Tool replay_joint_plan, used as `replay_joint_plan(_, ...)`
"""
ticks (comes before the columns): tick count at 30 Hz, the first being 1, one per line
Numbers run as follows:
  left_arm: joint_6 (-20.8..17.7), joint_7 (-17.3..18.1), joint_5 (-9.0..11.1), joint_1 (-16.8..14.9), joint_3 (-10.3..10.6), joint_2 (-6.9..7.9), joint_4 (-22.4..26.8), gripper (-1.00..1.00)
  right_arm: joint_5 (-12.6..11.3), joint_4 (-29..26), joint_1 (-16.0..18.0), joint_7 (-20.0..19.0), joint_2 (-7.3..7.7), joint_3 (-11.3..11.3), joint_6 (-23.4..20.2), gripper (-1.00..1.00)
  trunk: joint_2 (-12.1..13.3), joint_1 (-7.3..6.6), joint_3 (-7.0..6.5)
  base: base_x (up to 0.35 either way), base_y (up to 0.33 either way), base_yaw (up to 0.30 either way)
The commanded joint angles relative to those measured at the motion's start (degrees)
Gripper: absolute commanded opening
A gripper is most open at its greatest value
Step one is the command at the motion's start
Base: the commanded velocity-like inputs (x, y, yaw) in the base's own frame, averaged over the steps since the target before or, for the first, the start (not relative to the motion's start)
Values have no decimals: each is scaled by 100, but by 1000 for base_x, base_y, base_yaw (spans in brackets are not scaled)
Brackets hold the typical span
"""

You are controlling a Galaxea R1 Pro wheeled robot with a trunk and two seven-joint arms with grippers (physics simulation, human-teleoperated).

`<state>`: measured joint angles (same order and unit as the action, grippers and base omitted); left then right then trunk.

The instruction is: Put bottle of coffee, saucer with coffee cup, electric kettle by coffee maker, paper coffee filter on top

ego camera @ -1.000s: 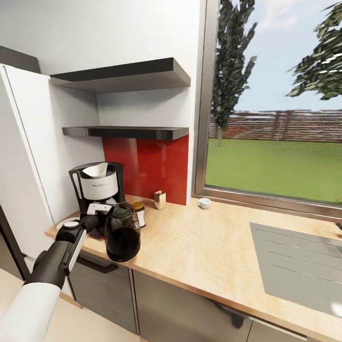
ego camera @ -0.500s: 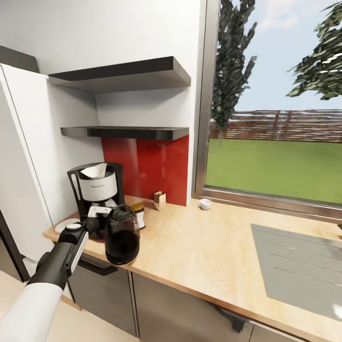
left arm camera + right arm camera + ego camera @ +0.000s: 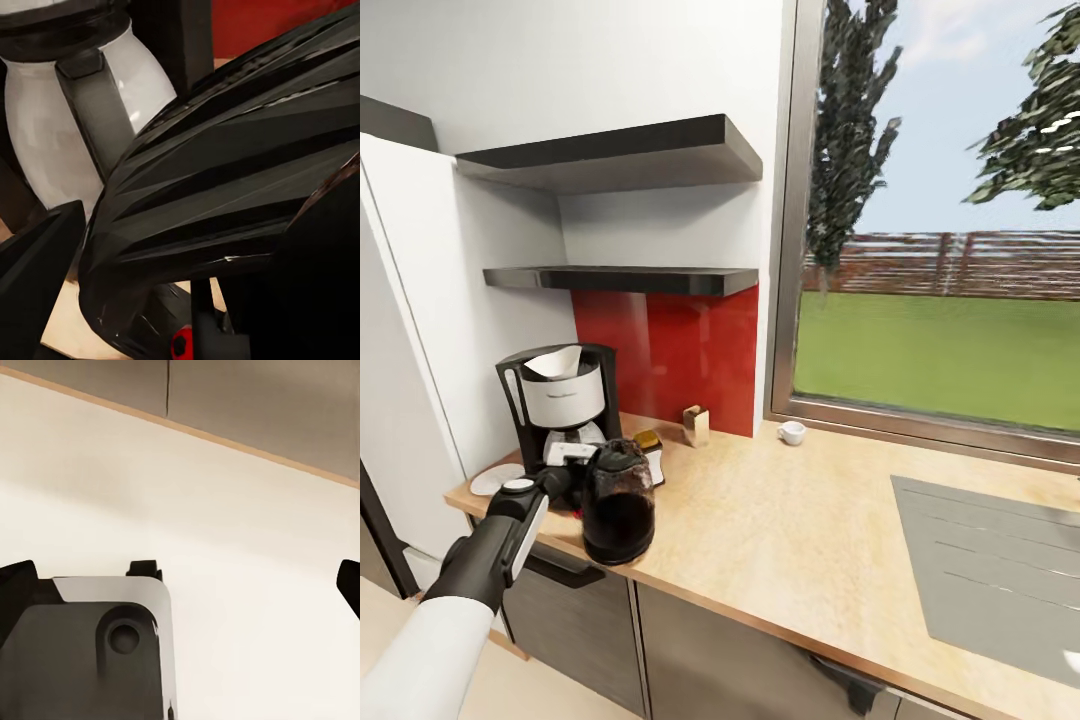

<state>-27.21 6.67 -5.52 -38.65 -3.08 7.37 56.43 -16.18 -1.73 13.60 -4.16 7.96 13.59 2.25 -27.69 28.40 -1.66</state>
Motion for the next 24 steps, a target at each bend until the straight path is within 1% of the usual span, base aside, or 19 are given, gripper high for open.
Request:
replay_joint_plan(1,69,22,-62,-2,-22,-5,-103,-100,-60,8,2,-23,3,46,21,100,-4,2,2,0,0,0)
replay_joint_plan(2,198,-18,-53,-2,-39,-12,-293,-100,-60,7,2,-23,3,47,21,100,-4,2,2,0,0,0)
replay_joint_plan(4,400,-197,-34,-2,-48,-24,-445,-100,-60,11,2,-23,3,47,21,100,-4,2,2,0,0,0)
replay_joint_plan(5,535,-473,-16,-2,-51,-71,-501,-100,-60,14,2,-23,4,48,21,100,-4,2,2,0,0,0)
replay_joint_plan(6,560,-583,4,-2,-52,-94,-510,-100,-60,14,2,-23,4,48,21,100,-4,2,2,0,0,0)
replay_joint_plan(7,585,-781,114,-2,-67,-134,-521,-100,-60,15,2,-23,4,48,21,100,-4,2,2,0,0,0)
replay_joint_plan(8,592,-872,193,-2,-81,-145,-523,-100,-60,15,2,-23,4,48,21,100,-4,2,2,0,0,0)
replay_joint_plan(9,597,-1035,330,-2,-93,-156,-548,-100,-60,15,2,-23,4,48,21,100,-4,2,2,0,0,0)
replay_joint_plan(10,603,-1333,554,-2,-100,-162,-640,-100,-60,15,2,-23,4,48,21,100,-4,2,2,0,0,0)
replay_joint_plan(11,606,-1471,674,-2,-102,-163,-673,-100,-60,15,2,-23,4,48,21,100,-4,2,2,0,0,0)
replay_joint_plan(12,614,-1728,990,-2,-101,-174,-725,-100,-60,15,2,-23,4,48,21,100,-4,2,2,0,0,0)
replay_joint_plan(13,622,-1798,1150,-2,-99,-191,-752,-100,-60,15,2,-23,4,48,21,100,-4,2,2,0,0,0)
replay_joint_plan(14,624,-1845,1261,-2,-98,-221,-770,-100,-60,15,2,-23,4,48,21,100,-4,2,2,0,0,0)
replay_joint_plan(17,622,-1872,1325,-2,-97,-247,-780,-100,-60,15,2,-21,4,45,21,100,-4,2,2,0,0,0)
replay_joint_plan(24,613,-1879,1343,-2,-97,-268,-823,-100,-60,15,2,-23,18,47,27,100,-4,2,2,1,0,0)
